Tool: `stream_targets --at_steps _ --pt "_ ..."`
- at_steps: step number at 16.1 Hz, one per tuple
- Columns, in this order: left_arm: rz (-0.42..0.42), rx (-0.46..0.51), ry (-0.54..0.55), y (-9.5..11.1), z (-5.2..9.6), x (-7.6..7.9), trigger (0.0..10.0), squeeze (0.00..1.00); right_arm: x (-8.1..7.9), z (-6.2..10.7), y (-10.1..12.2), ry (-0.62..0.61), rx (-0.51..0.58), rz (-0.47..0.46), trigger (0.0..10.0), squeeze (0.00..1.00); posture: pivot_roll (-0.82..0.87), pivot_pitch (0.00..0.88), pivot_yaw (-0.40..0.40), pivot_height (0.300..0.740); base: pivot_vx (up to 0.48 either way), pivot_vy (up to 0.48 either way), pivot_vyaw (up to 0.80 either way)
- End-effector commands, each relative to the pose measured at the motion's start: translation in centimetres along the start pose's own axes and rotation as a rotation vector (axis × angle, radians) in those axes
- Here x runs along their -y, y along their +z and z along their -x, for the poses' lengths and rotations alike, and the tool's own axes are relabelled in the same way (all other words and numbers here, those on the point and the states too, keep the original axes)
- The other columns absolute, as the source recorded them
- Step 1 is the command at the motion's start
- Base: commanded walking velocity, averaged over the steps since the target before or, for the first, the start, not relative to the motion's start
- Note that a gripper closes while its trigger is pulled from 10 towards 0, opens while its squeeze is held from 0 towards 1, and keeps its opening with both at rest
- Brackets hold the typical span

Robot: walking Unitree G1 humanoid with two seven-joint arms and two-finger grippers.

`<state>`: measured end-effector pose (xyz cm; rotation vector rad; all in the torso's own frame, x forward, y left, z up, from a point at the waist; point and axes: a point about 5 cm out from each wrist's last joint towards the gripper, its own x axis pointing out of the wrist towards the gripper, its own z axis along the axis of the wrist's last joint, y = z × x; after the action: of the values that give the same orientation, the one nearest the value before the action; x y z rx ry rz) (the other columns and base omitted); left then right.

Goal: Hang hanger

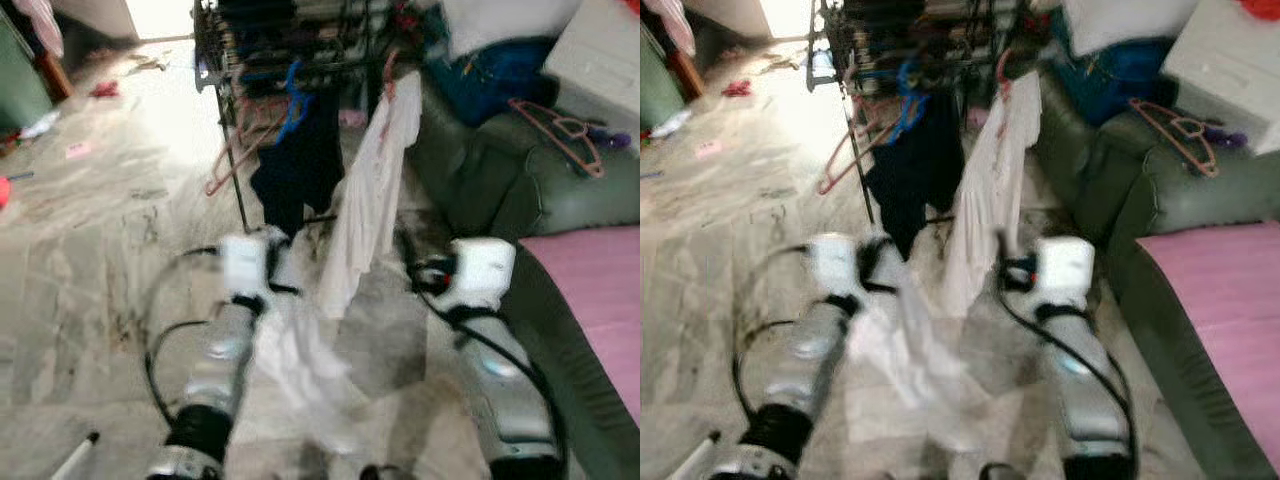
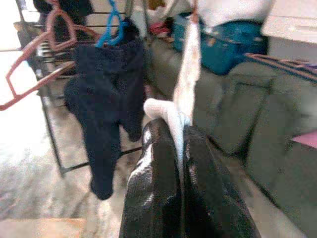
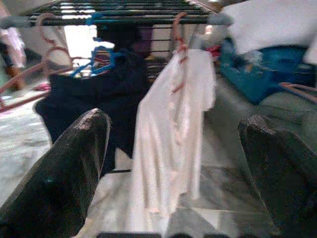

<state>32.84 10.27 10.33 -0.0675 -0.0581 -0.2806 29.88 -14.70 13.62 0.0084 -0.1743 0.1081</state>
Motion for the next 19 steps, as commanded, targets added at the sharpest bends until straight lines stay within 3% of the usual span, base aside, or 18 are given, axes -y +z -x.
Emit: stream_targets --at_steps 1,7,10,13,19 --pt "-0.021 0.029 0.009 0.8 -0.1 -0.7 10.0 0.00 -0.6 0.0 0.2 0.010 0.011 -0.016 10.0 0.00 0.03 0.133 0.011 0.740 0.000 0.480 0.00" --pt "-0.036 0.034 0.014 1.0 -0.2 -0.7 10.0 0.00 -0.6 -0.1 0.2 0.006 0.014 -0.020 10.0 0.00 0.04 0.135 0.012 0.740 0.000 0.467 0.00" --pt "-0.048 0.061 0.008 1.4 -0.1 -0.7 10.0 0.00 -0.7 -0.1 0.3 0.017 0.020 -0.010 10.0 0.00 0.04 0.138 0.011 0.740 0.000 0.000 0.00" --pt "-0.044 0.079 0.009 1.9 -0.1 -0.8 10.0 0.00 -0.7 0.0 0.3 0.018 0.021 -0.009 10.0 0.00 0.04 0.144 0.011 0.740 0.000 0.000 0.80" --pt "-0.040 0.091 -0.025 1.9 0.5 -0.6 10.0 0.00 -0.6 0.2 0.3 0.007 0.014 -0.016 10.0 0.00 0.04 0.164 0.006 0.740 0.000 0.000 0.00"
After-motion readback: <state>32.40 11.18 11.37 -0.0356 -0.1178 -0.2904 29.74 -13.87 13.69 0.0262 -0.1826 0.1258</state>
